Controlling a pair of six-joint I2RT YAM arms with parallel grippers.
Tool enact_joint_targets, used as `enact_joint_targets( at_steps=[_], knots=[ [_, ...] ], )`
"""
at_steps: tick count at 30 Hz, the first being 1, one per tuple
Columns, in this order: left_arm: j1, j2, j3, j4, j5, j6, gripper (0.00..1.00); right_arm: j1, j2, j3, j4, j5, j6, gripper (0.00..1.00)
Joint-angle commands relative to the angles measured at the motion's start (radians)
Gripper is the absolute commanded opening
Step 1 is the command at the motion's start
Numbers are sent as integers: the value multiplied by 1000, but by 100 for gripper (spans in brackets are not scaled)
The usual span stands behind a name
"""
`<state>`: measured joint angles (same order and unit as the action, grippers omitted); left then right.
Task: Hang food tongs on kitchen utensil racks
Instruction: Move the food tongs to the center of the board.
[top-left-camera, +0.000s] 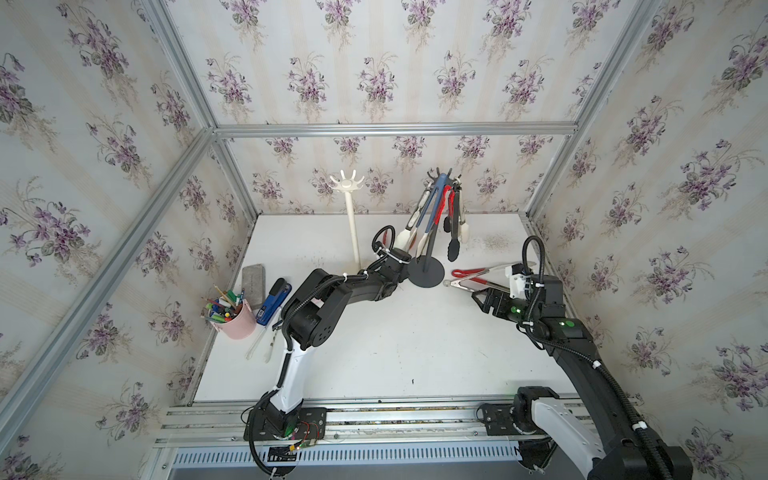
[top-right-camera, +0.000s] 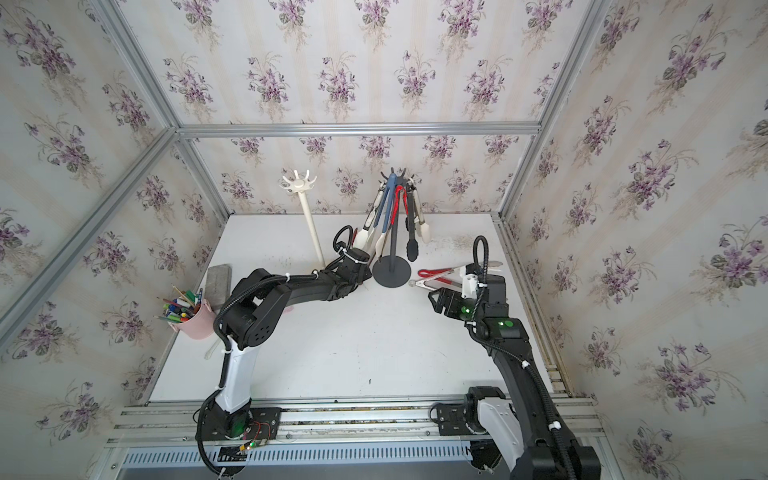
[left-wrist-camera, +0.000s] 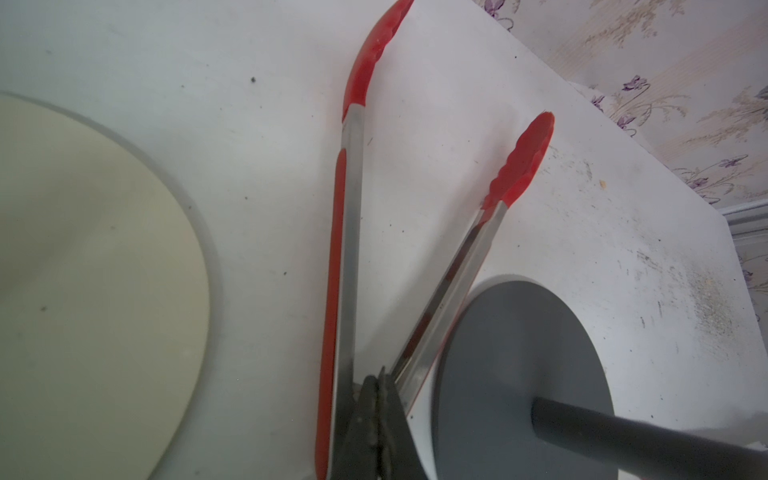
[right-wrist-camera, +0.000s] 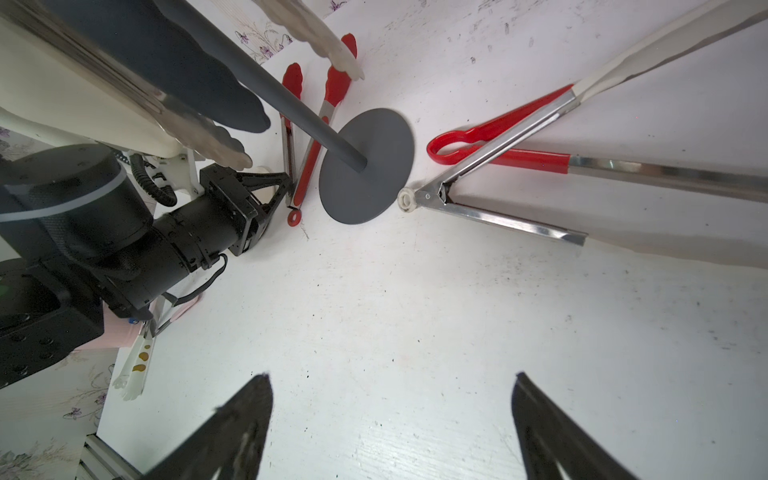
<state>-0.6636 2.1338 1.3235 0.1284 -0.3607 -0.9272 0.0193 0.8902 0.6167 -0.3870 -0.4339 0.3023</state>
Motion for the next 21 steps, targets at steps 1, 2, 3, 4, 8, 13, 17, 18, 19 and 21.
enact_joint_targets(
  at_steps=[1, 2, 3, 4, 8, 13, 17, 18, 19, 21],
  knots=[
    [-15, -20, -35, -120, 48, -27, 3, 1, -2, -2, 14, 2, -7, 89],
    [-20, -31, -52, -124, 44, -33, 3, 1, -1, -3, 15, 1, -6, 89],
    [-25, -43, -73, -123, 37, -40, 3, 1, 0, -2, 16, 1, -6, 89],
    [-28, -55, -95, -123, 32, -45, 3, 1, 1, -2, 17, -1, -6, 89],
    [-42, -110, -163, -135, 32, -35, 3, 1, 6, -2, 19, -5, -6, 89],
    [-55, -192, -272, -138, 37, -54, 3, 1, 7, -3, 20, -6, -7, 89],
    [-71, -256, -357, -140, 49, -52, 2, 1, 12, -2, 19, -5, -16, 89],
    [-74, -273, -376, -138, 49, -50, 2, 1, 13, -2, 20, -4, -15, 89],
    [-75, -293, -397, -140, 51, -44, 2, 1, 15, -2, 22, -9, -13, 89],
    [-77, -329, -425, -140, 58, -23, 2, 1, 18, -1, 23, -14, -11, 89]
  ],
)
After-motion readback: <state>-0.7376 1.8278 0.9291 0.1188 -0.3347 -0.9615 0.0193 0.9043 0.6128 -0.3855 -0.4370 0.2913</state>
